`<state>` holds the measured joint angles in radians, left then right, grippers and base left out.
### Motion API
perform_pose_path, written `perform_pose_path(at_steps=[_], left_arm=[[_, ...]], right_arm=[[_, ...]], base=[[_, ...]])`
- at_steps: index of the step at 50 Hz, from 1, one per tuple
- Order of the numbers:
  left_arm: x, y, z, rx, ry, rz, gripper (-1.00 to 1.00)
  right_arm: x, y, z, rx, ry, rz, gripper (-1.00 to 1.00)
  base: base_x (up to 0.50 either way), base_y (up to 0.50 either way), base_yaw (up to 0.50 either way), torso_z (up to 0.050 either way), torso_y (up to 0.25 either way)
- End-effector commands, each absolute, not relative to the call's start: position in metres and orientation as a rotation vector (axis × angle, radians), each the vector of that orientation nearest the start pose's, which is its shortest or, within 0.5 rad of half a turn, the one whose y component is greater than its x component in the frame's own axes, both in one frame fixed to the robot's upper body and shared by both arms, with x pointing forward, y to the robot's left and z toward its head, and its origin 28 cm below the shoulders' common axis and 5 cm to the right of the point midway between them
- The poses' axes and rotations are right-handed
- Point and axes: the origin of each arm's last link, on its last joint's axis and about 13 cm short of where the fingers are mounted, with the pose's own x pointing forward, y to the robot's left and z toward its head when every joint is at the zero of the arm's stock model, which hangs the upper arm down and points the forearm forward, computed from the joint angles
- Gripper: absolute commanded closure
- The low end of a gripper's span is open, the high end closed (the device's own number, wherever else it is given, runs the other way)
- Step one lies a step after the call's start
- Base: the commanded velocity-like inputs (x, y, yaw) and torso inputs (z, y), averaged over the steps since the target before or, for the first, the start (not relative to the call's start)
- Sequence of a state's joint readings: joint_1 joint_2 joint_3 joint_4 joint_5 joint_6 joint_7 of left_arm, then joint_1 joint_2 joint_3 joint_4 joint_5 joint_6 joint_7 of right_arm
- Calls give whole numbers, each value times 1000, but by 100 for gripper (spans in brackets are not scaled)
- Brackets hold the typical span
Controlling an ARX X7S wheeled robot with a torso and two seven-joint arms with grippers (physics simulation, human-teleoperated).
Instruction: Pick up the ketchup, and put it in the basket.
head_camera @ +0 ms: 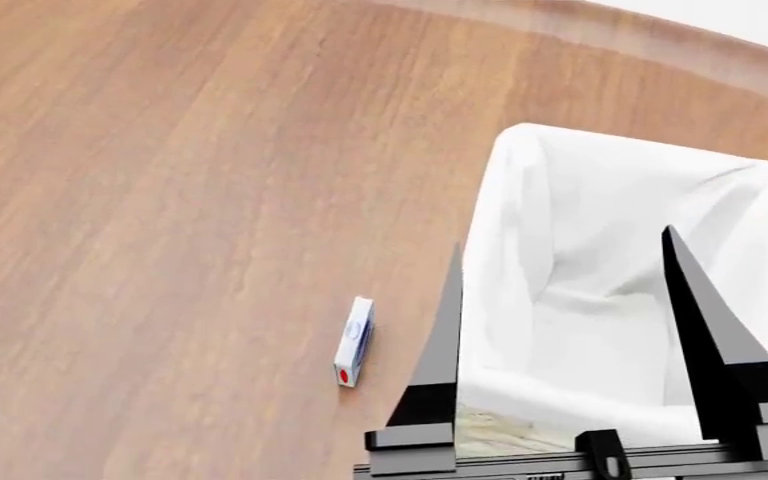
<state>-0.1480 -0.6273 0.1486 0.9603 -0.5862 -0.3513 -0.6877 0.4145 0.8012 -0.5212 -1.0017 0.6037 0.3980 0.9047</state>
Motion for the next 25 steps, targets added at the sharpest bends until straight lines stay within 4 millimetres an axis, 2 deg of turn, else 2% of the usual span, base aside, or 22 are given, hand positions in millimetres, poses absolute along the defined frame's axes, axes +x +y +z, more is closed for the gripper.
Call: perform_pose_path(at_steps=[1, 5, 18, 25], left_arm=[[168, 238, 200, -98, -525, 97, -100], [168, 252, 204, -32, -538, 121, -100], [161, 277, 220, 82, -563, 105, -100], [163, 295, 221, 132, -500, 159, -100]], right_arm=[[162, -96, 204, -81, -521, 56, -100], [163, -96, 204, -79, -520, 53, -100], [164, -98, 204, -78, -519, 48, -100], [164, -98, 205, -80, -518, 47, -100]], base=[[0, 0, 0, 0, 0], [0, 0, 0, 0, 0], [0, 0, 0, 0, 0], [0, 0, 0, 0, 0]])
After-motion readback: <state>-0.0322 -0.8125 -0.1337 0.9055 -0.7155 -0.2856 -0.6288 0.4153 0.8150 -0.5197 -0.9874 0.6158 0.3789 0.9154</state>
